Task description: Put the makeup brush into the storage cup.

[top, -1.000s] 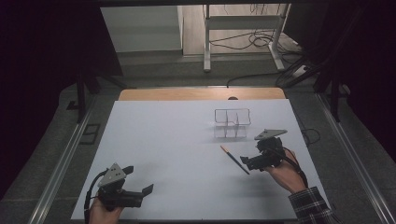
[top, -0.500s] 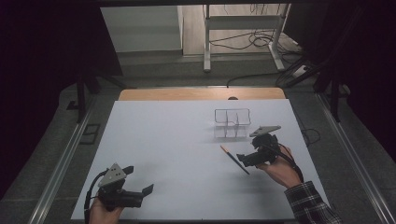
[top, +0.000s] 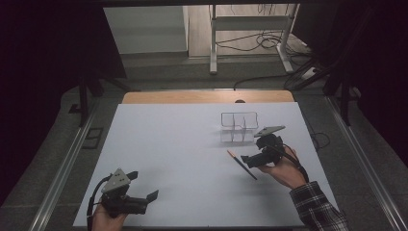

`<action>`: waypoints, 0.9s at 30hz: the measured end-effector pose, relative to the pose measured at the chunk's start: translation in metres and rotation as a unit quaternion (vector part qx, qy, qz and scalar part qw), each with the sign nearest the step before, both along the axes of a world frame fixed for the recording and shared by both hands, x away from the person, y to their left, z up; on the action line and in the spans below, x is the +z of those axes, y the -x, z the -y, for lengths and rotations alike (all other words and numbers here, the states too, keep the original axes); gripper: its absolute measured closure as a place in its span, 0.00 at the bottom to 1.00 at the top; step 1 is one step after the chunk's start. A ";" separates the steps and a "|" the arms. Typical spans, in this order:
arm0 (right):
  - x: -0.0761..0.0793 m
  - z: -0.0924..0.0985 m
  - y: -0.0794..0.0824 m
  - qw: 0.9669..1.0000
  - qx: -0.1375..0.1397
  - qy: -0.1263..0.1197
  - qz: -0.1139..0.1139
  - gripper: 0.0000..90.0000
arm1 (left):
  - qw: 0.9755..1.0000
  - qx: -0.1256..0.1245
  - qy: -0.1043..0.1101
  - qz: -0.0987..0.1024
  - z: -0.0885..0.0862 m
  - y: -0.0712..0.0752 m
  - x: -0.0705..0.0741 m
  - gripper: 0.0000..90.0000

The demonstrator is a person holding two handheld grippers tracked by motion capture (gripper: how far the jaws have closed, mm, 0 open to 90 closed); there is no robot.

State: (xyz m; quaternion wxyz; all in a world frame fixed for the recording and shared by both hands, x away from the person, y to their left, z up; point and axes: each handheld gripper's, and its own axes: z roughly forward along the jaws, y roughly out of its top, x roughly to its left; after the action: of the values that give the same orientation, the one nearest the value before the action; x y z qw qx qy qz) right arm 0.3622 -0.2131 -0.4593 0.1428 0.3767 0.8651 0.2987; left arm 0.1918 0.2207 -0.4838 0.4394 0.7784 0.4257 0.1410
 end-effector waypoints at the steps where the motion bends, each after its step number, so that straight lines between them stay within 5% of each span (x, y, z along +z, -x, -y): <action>1: 0.000 -0.001 -0.002 1.000 0.000 0.002 -0.001 0.03 | 1.000 0.000 0.000 0.000 0.000 0.000 0.000 0.01; 27: 0.000 -0.026 -0.021 0.999 0.025 0.031 -0.031 0.24 | 1.000 -0.003 -0.003 -0.002 0.001 0.000 0.000 0.01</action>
State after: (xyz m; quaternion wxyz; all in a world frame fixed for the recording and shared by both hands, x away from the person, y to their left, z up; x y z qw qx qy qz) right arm 0.3832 -0.1868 -0.4590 0.1203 0.3594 0.8871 0.2633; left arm 0.1919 0.2200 -0.4840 0.4371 0.7811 0.4236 0.1395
